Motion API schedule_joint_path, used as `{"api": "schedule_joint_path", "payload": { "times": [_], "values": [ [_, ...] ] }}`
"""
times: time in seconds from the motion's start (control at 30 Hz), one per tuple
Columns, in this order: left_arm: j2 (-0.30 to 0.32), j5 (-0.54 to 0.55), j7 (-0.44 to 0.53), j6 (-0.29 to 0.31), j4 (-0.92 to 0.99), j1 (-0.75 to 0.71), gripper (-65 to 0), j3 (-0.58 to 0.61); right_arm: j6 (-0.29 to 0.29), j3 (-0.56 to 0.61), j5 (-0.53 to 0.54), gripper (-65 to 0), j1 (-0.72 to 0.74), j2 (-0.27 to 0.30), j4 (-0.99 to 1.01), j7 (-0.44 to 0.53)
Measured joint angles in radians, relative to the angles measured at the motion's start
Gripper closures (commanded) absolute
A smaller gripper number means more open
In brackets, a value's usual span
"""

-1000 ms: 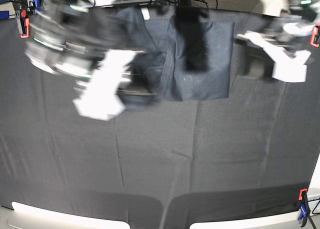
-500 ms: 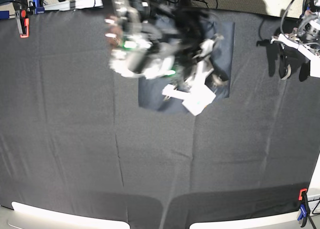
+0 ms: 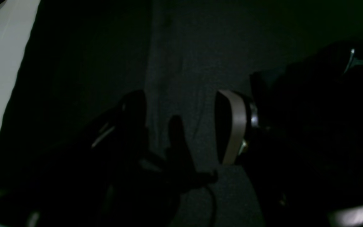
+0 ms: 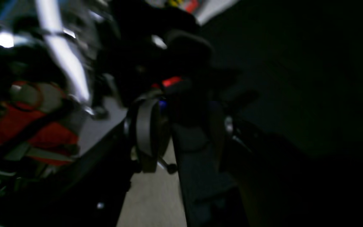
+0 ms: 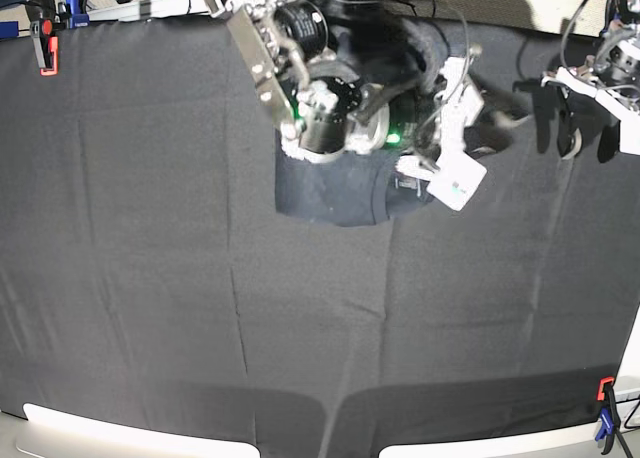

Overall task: Layout the t-shirt on the table in an organized manner, then fold the t-shirt properly
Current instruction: 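Fold the lifted end over onto the shirt with the right gripper, then tuck and smooth the folded edge with the left gripper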

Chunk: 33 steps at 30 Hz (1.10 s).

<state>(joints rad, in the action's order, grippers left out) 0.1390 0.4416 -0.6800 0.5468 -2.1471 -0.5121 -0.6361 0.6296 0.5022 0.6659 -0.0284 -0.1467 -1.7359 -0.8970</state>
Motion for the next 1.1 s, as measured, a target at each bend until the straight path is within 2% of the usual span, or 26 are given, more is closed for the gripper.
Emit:
{"api": "schedule_joint_path", "payload": {
  "times": [0.1,0.2,0.27,0.33,0.4,0.5,0.57,0.67,0.77,0.87,0.97,1.03,1.1],
  "values": [
    [0.000,0.000,0.000,0.000,0.000,0.000,-32.4,0.000,0.002,-0.009,-0.007,-25.0,0.040,0.002,0.000,-0.010],
    [0.000,0.032,-0.004,0.000,0.000,0.000,-32.4,0.000,0.004,-0.060,-0.008,-25.0,0.098,-0.001,-0.005,-0.130],
    [0.000,0.126,-0.023,0.003,0.000,0.000,-32.4,0.000,0.005,-0.119,-0.039,-25.0,0.137,0.000,-0.020,-0.226],
    [0.000,0.230,-0.064,0.053,0.000,0.000,-32.4,0.000,0.007,-0.193,-0.125,-25.0,0.170,-0.001,-0.027,-0.248],
    [0.000,0.342,-0.150,0.087,0.000,0.000,-32.4,0.000,0.007,-0.281,-0.212,-25.0,0.184,-0.002,-0.028,-0.250],
    [0.000,0.476,-0.273,0.091,0.000,0.000,-32.4,0.000,0.007,-0.406,-0.216,-25.0,0.195,0.004,-0.028,-0.253],
    [0.000,0.527,-0.308,0.093,0.000,0.000,-32.4,0.000,0.007,-0.470,-0.209,-25.0,0.205,0.042,-0.028,-0.251],
    [0.003,0.529,-0.343,0.093,0.000,0.002,-32.4,0.024,0.007,-0.557,-0.208,-25.0,0.205,0.118,-0.028,-0.250],
    [0.003,0.526,-0.354,0.093,0.000,0.002,-32.4,0.097,0.007,-0.624,-0.211,-25.0,0.196,0.192,-0.028,-0.250],
    [0.003,0.418,-0.347,0.093,0.000,0.003,-32.4,0.193,0.007,-0.679,-0.183,-25.0,0.186,0.242,-0.028,-0.252],
    [0.003,0.315,-0.289,0.013,0.021,0.000,-32.4,0.261,0.007,-0.729,-0.153,-25.0,0.177,0.266,-0.028,-0.252],
    [0.003,0.259,-0.269,0.000,0.051,0.003,-32.4,0.286,0.007,-0.761,-0.137,-25.0,0.169,0.272,-0.028,-0.253],
    [0.005,0.248,-0.260,-0.003,0.092,0.002,-32.4,0.294,0.007,-0.794,-0.110,-25.0,0.169,0.272,-0.028,-0.253]
  ]
}}
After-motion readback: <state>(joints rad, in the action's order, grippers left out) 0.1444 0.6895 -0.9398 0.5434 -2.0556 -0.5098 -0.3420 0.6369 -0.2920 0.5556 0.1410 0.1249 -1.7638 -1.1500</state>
